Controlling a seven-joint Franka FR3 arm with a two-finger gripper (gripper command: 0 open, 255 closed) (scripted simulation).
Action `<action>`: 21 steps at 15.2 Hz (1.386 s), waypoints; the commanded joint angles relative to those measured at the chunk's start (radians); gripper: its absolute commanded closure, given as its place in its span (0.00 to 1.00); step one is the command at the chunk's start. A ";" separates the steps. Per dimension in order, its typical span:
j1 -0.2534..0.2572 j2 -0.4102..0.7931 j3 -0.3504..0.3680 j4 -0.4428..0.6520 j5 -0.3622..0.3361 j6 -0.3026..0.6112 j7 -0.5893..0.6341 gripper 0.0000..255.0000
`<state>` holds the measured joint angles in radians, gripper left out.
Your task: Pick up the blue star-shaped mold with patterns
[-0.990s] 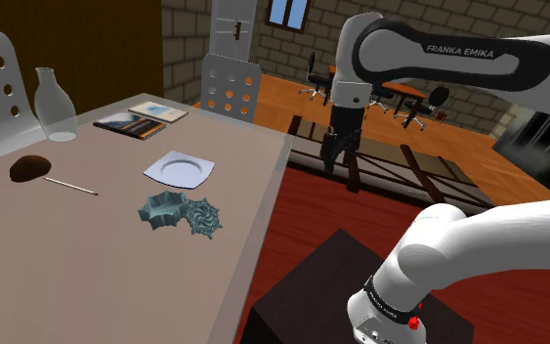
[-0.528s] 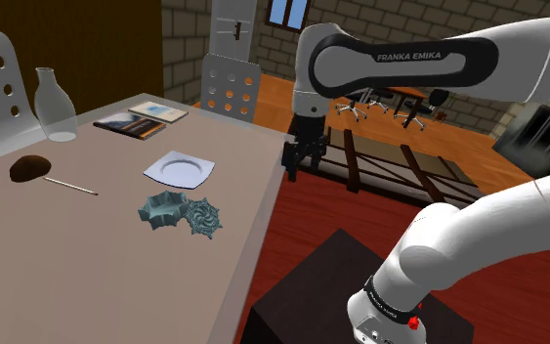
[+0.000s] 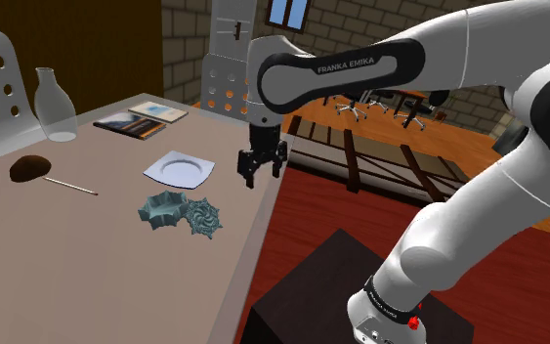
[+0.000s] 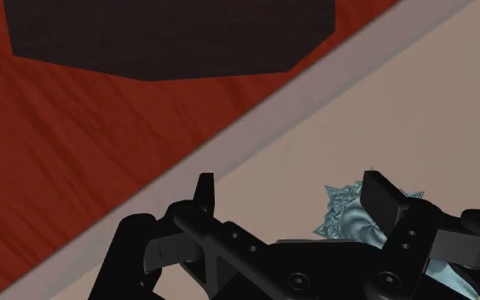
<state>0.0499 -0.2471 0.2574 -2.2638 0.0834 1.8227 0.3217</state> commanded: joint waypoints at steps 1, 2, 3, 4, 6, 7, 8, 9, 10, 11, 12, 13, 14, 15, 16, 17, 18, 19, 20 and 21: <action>0.005 0.066 0.022 0.037 -0.017 0.033 0.040 0.00; 0.008 0.104 0.033 0.062 -0.029 0.047 0.062 0.00; 0.011 0.143 0.043 0.089 -0.042 0.060 0.084 0.00; 0.015 0.182 0.052 0.117 -0.056 0.071 0.107 0.00; 0.025 0.261 0.067 0.177 -0.088 0.089 0.152 0.00; 0.032 0.301 0.073 0.209 -0.105 0.095 0.174 0.00; 0.039 0.342 0.078 0.243 -0.123 0.100 0.196 0.00; 0.047 0.382 0.081 0.278 -0.141 0.103 0.218 0.00; 0.057 0.423 0.083 0.315 -0.160 0.105 0.239 0.00; 0.067 0.464 0.084 0.353 -0.179 0.105 0.259 0.00; 0.079 0.505 0.084 0.394 -0.197 0.104 0.279 0.00; 0.091 0.547 0.083 0.435 -0.215 0.101 0.297 0.00; 0.104 0.588 0.081 0.479 -0.233 0.096 0.314 0.00; 0.118 0.630 0.078 0.525 -0.250 0.090 0.330 0.00; 0.133 0.673 0.074 0.573 -0.266 0.082 0.344 0.00; 0.148 0.716 0.069 0.623 -0.282 0.073 0.358 0.00; 0.155 0.735 0.067 0.646 -0.288 0.068 0.363 0.00; 0.156 0.740 0.065 0.640 -0.290 0.079 0.364 0.00; 0.156 0.746 0.064 0.635 -0.292 0.090 0.366 0.00; 0.157 0.752 0.063 0.630 -0.295 0.100 0.368 0.00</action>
<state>0.2051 0.4975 0.3215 -1.6300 -0.2081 1.9122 0.6862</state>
